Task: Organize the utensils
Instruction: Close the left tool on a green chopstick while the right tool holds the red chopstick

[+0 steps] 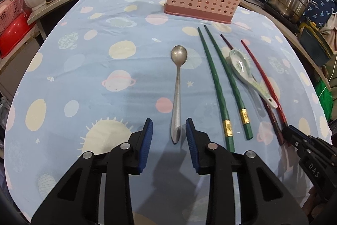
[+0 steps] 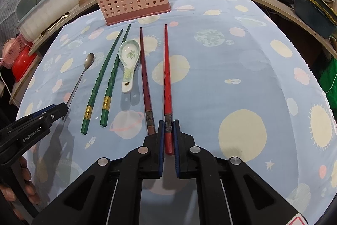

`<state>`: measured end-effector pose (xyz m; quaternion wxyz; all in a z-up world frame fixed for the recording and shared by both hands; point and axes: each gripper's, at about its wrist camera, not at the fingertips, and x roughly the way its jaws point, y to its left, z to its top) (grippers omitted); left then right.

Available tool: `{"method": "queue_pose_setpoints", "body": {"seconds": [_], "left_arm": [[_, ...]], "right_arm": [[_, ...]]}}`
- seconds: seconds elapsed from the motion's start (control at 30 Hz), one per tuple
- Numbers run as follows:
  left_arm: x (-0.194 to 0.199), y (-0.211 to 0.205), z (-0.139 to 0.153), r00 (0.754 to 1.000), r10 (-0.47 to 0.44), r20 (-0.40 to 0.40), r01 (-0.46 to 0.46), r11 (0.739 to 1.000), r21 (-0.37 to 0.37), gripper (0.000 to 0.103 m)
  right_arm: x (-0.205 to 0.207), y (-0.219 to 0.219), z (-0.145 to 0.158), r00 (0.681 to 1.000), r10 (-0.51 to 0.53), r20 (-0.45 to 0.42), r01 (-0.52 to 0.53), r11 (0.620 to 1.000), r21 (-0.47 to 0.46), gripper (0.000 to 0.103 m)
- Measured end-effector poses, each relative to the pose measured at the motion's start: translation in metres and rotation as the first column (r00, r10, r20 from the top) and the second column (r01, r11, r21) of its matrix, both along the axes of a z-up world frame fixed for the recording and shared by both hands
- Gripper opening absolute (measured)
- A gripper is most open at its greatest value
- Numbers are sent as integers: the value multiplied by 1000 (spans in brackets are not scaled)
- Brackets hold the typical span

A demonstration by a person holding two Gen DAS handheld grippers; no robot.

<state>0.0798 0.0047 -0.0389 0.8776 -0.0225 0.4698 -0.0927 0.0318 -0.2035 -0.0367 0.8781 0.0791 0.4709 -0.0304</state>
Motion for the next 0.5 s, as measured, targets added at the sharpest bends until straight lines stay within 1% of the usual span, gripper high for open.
{"method": "queue_pose_setpoints", "body": {"seconds": [0.1, 0.2, 0.37, 0.5], "left_arm": [[1, -3, -2, 1000, 2, -9, -2, 1000, 10, 31], [-1, -2, 0, 1000, 4, -12, -4, 1000, -7, 31], [-6, -18, 11, 999, -47, 7, 47, 998, -29, 31], [-9, -38, 8, 995, -101, 7, 101, 995, -18, 31]], "right_arm": [[0, -1, 1, 1000, -2, 5, 2, 1000, 3, 7], [-1, -2, 3, 1000, -2, 10, 2, 1000, 6, 7], [-1, -4, 5, 1000, -8, 13, 8, 1000, 9, 7], [-1, -3, 6, 1000, -6, 14, 6, 1000, 11, 7]]}}
